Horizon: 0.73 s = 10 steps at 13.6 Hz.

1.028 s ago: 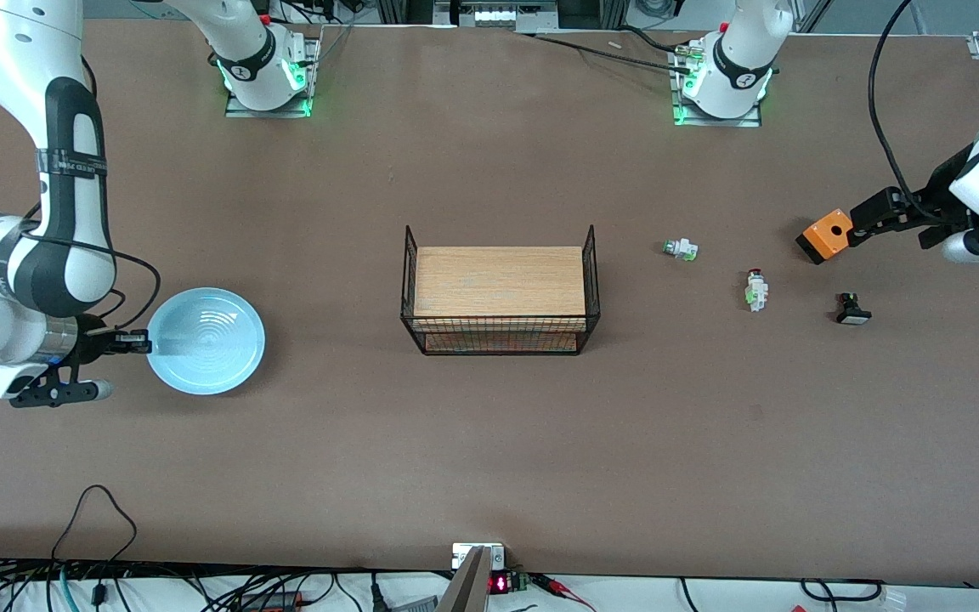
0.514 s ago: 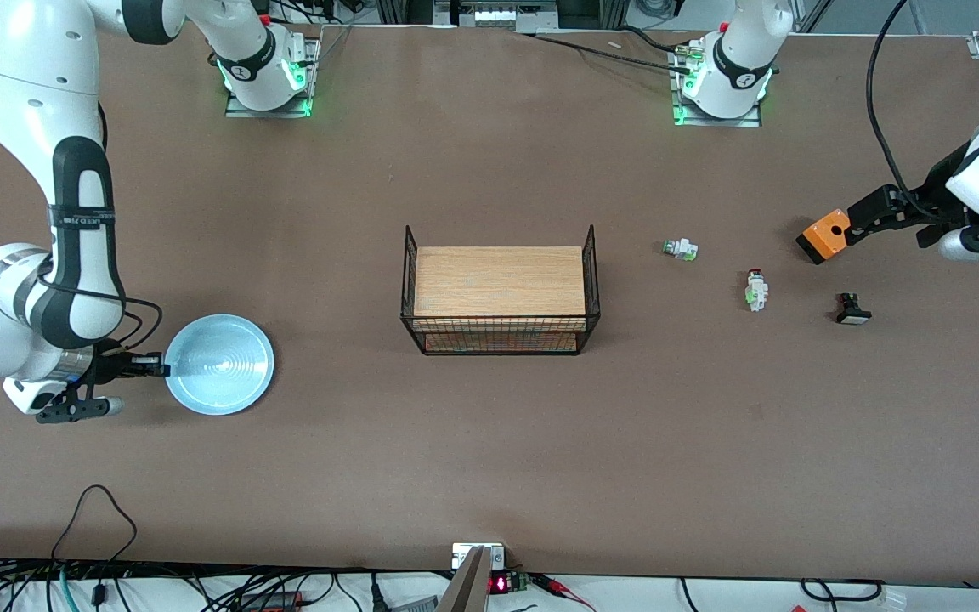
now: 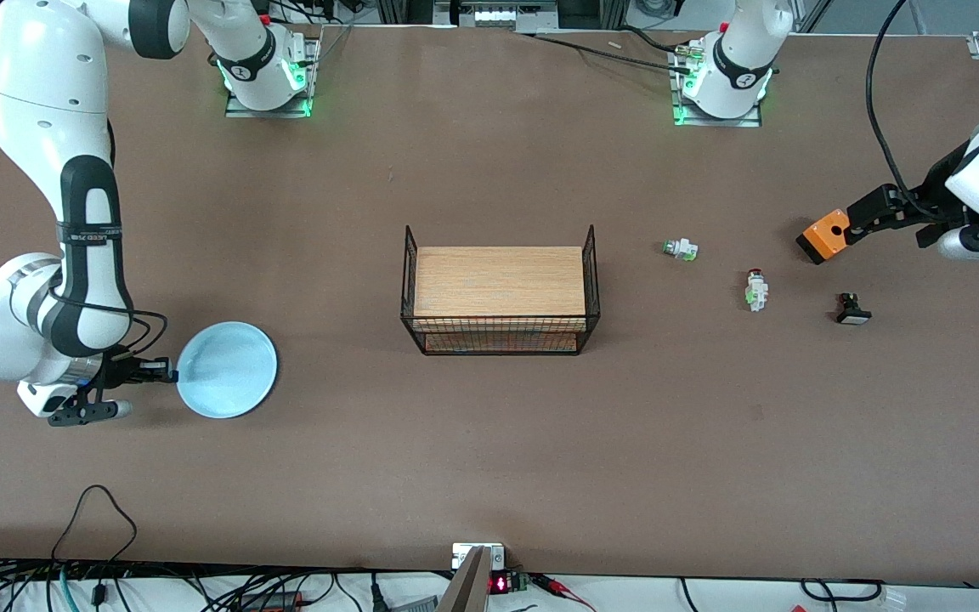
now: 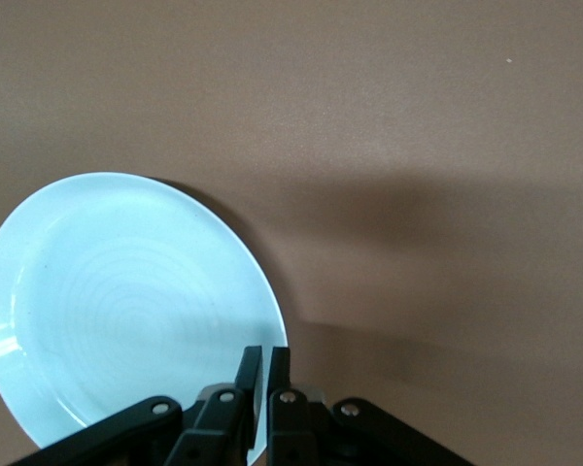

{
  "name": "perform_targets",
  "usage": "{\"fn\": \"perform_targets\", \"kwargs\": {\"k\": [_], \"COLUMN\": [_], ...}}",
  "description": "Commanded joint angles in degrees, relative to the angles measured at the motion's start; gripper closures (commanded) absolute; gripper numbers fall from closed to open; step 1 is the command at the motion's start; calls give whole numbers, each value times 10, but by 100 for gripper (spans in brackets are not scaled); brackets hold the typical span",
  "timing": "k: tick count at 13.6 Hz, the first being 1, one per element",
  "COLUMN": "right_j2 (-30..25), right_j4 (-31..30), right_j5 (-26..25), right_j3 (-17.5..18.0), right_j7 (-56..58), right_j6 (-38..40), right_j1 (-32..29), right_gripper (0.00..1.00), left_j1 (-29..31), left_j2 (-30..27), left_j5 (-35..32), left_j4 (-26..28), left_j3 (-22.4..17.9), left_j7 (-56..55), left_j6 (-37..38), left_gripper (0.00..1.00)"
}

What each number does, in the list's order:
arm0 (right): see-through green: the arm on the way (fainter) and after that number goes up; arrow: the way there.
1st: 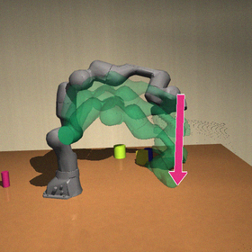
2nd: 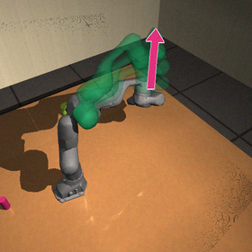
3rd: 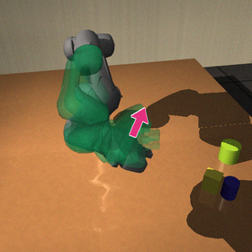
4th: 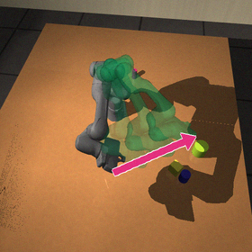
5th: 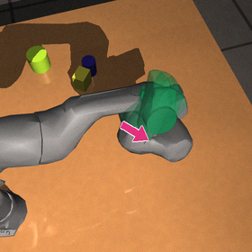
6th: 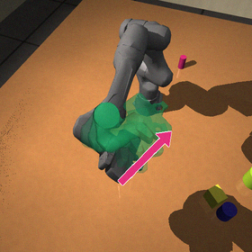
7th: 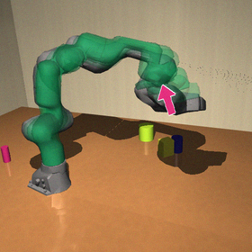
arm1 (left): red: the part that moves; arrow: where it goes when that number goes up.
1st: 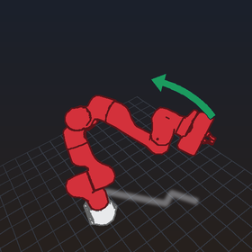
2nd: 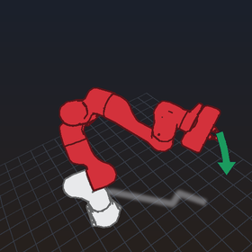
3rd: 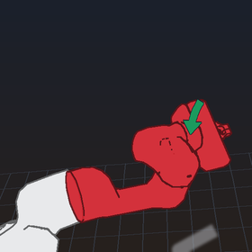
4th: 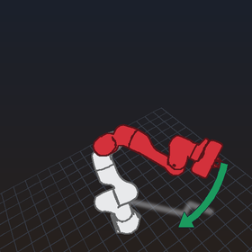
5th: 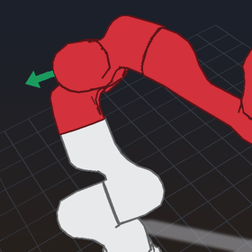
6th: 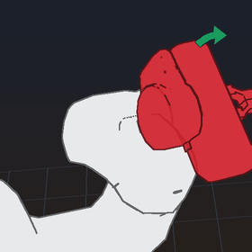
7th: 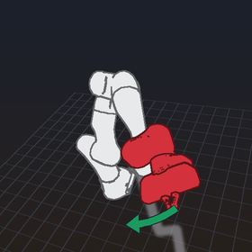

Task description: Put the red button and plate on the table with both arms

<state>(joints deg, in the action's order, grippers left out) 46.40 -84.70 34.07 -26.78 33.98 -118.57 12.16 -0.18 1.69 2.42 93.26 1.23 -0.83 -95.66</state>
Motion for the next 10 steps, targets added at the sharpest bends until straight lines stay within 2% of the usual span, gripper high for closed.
{"fn": "perform_targets", "kwargs": {"k": [1, 5, 6, 7, 8, 10], "right_j2": [1, -23, -34, -39, -44, -47], "right_j4": [10, 15, 24, 39, 44, 43], "right_j5": [14, 6, 0, -18, -25, -24], "right_j3": [3, 2, -2, -9, -23, -28], "right_j7": [13, 14, 6, 1, 7, 17], "right_j6": [9, 12, 45, 66, 69, 79], "right_j1": [-7, 2, 5, 16, 20, 6], "right_gripper": [67, 34, 33, 24, 0, 0], "left_j1": [1, 1, 1, 1, 1, 1], "left_j2": [-16, -16, -16, -16, -16, -15], "left_j5": [-6, -6, -6, -6, -6, -6], "left_j4": [14, 14, 14, 14, 14, 14], "left_j3": [1, 1, 1, 2, 2, 2], "left_j7": [7, 7, 7, 7, 7, 7], "left_j6": [-1, -1, -1, -1, -1, 1], "left_gripper": [0, 0, 0, 0, 0, 0]}}
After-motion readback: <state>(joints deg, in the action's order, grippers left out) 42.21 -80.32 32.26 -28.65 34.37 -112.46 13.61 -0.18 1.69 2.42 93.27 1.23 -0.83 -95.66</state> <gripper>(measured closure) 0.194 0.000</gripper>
